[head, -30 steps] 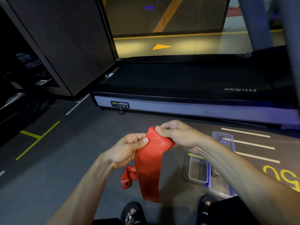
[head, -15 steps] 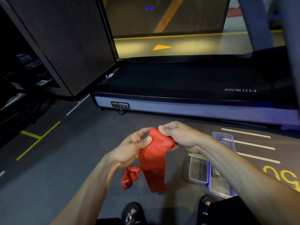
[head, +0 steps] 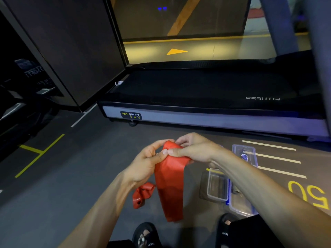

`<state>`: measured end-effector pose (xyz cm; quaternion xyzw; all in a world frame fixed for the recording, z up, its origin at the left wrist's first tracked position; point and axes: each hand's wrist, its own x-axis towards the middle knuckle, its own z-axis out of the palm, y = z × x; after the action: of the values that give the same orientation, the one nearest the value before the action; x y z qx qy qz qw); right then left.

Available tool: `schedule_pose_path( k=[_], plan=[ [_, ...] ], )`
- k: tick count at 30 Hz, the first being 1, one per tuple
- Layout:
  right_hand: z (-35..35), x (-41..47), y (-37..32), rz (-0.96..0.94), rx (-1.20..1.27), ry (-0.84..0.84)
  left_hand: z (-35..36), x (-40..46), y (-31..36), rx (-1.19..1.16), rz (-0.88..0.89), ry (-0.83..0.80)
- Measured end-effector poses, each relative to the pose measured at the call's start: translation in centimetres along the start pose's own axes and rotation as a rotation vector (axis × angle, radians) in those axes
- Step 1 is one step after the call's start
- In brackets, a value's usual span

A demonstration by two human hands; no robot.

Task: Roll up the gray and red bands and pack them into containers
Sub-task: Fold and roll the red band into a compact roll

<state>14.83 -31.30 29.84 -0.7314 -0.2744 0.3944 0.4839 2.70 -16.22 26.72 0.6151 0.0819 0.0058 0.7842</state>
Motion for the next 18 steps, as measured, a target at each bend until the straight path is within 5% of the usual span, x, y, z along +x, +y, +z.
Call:
schedule_pose_path(
  k=[12,18],
  plan=[
    [-0.6,0.3,-1.2,-0.110,-0.075,0.123,0.3,0.4,-0.1,-0.096,0.053,0.023],
    [-0.9,0.2,-1.5,-0.230,-0.478,0.136,0.0,0.9,-0.5,-0.040,0.106,0.069]
  ],
)
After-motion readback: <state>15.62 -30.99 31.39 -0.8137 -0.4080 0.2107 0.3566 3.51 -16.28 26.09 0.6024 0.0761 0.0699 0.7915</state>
